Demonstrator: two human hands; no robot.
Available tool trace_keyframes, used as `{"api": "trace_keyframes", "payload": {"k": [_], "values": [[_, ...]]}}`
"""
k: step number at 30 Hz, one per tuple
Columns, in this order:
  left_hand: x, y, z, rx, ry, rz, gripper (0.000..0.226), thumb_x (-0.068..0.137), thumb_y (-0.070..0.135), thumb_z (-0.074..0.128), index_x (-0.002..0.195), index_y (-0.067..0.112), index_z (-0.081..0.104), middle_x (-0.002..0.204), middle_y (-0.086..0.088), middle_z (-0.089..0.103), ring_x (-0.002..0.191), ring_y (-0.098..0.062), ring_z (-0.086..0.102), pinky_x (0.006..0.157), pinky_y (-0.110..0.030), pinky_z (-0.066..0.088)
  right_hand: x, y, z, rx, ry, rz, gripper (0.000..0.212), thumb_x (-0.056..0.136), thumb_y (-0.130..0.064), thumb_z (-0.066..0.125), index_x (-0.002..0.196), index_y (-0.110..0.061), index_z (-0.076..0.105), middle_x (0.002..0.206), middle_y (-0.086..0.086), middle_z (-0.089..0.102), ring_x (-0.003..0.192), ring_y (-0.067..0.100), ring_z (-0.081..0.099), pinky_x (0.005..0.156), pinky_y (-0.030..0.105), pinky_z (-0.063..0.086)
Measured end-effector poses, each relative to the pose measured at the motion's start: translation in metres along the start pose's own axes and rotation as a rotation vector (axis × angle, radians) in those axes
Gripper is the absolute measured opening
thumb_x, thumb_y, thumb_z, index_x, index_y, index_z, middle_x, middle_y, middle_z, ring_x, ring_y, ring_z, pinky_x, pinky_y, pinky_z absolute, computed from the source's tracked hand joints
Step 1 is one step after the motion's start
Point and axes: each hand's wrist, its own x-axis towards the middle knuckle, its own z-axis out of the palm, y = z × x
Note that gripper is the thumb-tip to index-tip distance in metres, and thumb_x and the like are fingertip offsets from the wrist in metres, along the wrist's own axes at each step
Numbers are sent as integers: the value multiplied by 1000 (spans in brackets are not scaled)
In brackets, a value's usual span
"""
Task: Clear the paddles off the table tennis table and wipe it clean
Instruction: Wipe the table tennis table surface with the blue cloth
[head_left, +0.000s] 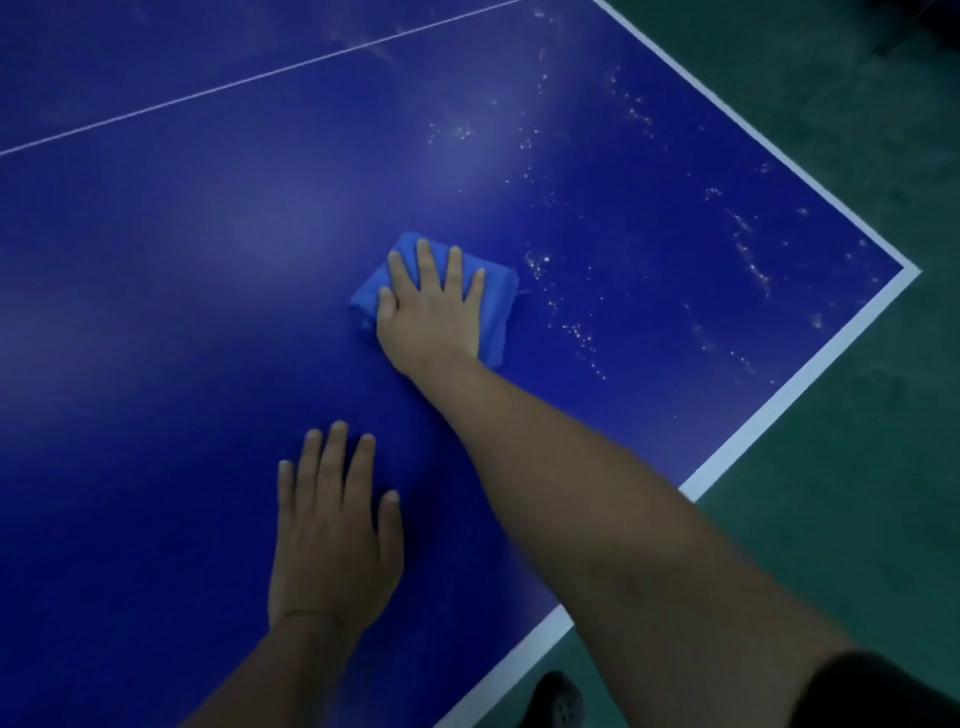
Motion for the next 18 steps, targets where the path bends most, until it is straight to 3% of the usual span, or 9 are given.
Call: {"api": "trace_keyframes", "payload": {"k": [4,8,12,14,16,18], "values": [[0,-2,3,9,-5,36,61,99,43,25,150,12,39,162,-14,25,153,-31,9,124,-49,0,9,83,-17,-17,43,189,57,104,-47,15,158,-34,6,167,-4,-3,152,32,-6,119,59,-6],[0,0,1,32,-33,36,61,100,41,26,149,10,41,162,-15,25,153,-30,9,124,-49,-1,-94,206,-34,26,81,555,56,104,-47,17,158,-37,5,167,-4,-2,153,29,-6,120,59,-4],[2,1,0,15,-60,28,60,99,41,26,148,9,40,161,-15,25,153,-31,10,124,-47,-3,-126,221,-29,43,127,780,56,105,-45,14,159,-33,4,167,-1,-4,152,32,-6,119,62,1],[3,1,-1,1,-65,24,61,99,40,26,149,8,40,162,-16,24,153,-30,9,124,-48,-2,-119,173,-17,6,142,655,57,103,-43,14,159,-32,10,167,3,3,152,36,0,119,62,3],[2,1,-1,-4,-68,14,61,98,40,26,149,8,38,162,-16,23,153,-29,7,124,-50,-1,-134,121,4,-64,125,302,59,100,-45,17,156,-30,26,165,3,18,151,38,12,119,62,7],[1,2,-2,-5,-69,13,61,98,39,27,149,7,38,162,-16,23,153,-29,7,124,-51,0,-154,117,14,-120,34,23,58,100,-47,21,154,-29,32,164,2,24,151,36,16,119,62,9]]}}
